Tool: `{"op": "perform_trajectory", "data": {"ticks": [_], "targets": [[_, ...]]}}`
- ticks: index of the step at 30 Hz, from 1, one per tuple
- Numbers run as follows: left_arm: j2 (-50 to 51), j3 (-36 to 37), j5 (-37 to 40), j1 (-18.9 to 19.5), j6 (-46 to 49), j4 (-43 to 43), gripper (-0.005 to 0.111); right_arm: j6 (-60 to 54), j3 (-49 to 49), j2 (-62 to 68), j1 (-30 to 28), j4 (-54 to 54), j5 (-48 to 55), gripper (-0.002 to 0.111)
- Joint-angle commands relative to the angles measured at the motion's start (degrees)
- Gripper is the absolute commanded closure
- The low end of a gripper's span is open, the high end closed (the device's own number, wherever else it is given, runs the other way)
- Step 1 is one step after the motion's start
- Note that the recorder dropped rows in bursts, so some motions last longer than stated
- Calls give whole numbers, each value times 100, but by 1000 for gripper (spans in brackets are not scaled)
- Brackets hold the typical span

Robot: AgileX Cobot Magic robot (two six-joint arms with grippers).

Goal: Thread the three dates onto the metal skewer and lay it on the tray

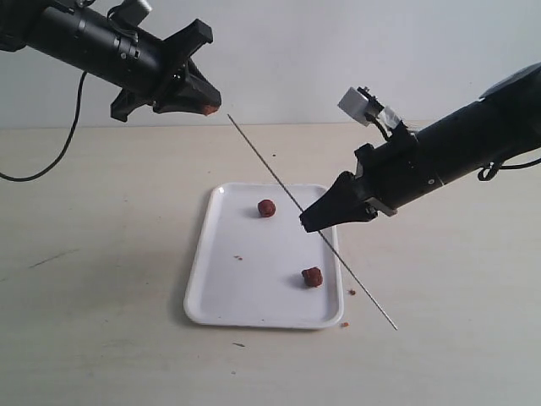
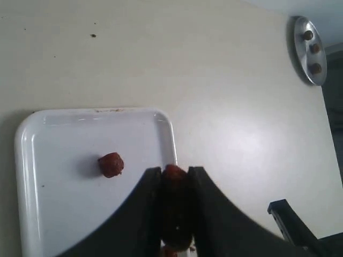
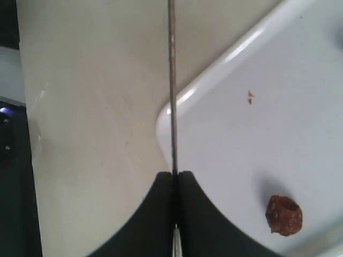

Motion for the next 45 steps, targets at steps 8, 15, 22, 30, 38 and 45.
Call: {"op": "perform_trajectory", "data": {"ticks": [8, 15, 22, 30, 38, 45], "targets": [[-21, -21, 226, 16, 390, -500, 88, -86, -30, 10, 30, 269, -180, 108], [-21, -21, 216, 16, 390, -460, 88, -54, -171, 19, 393, 86, -442, 108], [-21, -21, 31, 16, 465, -413, 88, 116, -207, 19, 422, 65, -842, 108], [-21, -21, 37, 16, 498, -253, 88, 116, -207, 19, 422, 65, -959, 108], [-21, -8, 37, -9, 498, -213, 88, 106, -219, 19, 422, 90, -1006, 108], [-21, -8, -64, -151, 498, -190, 88, 42, -219, 19, 422, 134, -1008, 108]]}}
